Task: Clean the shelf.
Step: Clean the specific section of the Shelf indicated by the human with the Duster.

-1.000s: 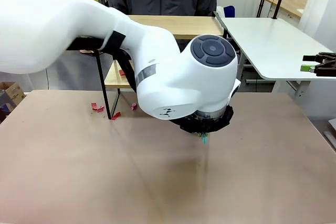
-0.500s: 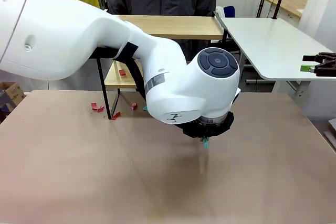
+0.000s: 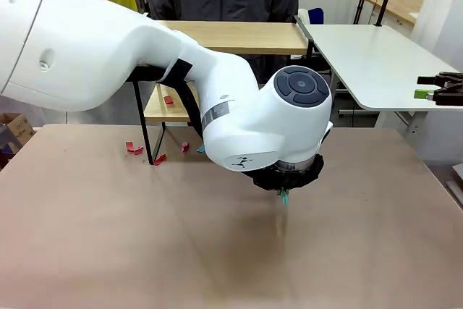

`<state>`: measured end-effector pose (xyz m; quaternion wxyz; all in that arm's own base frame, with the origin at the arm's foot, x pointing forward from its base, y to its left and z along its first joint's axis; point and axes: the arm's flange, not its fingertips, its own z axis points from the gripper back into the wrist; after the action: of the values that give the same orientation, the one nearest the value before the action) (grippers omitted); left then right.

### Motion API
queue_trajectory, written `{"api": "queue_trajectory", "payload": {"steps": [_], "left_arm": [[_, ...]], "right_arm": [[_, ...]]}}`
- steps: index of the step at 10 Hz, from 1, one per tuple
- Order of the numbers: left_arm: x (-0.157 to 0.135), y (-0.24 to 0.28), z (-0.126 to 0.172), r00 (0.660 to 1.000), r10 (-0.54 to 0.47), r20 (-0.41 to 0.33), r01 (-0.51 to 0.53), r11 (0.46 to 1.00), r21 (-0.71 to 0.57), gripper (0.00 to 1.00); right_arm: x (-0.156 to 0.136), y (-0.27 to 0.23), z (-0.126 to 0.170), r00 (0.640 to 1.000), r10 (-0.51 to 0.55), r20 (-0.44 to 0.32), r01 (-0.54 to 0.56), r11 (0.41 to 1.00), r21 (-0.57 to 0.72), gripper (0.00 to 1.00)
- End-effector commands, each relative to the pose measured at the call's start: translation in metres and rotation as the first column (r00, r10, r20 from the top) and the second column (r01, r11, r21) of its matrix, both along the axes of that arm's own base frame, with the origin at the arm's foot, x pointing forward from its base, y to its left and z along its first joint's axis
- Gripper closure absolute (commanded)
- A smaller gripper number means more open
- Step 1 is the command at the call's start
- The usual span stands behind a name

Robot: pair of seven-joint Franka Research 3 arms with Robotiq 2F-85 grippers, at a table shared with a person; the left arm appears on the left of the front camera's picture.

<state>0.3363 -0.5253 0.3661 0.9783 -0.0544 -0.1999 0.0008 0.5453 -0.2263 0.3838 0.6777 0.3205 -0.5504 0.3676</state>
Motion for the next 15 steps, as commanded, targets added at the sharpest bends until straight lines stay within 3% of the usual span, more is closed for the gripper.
{"api": "queue_trajectory", "payload": {"steps": [1, 8, 15], "left_arm": [[0.003, 0.012, -0.005, 0.999, -0.013, -0.035, 0.014, 0.999, 0.03, 0.87], [0.024, 0.094, -0.022, 0.993, 0.031, -0.11, -0.012, 0.986, 0.167, 0.87], [0.055, 0.216, -0.027, 0.956, 0.128, -0.262, -0.041, 0.948, 0.314, 0.87]], "right_arm": [[0.0, 0.003, 0.003, 1.0, 0.004, 0.006, -0.004, 1.0, -0.001, 0.0], [0.0, 0.003, 0.003, 1.0, 0.004, 0.006, -0.004, 1.0, -0.001, 0.0], [0.0, 0.003, 0.003, 1.0, 0.004, 0.006, -0.004, 1.0, -0.001, 0.0]]}}
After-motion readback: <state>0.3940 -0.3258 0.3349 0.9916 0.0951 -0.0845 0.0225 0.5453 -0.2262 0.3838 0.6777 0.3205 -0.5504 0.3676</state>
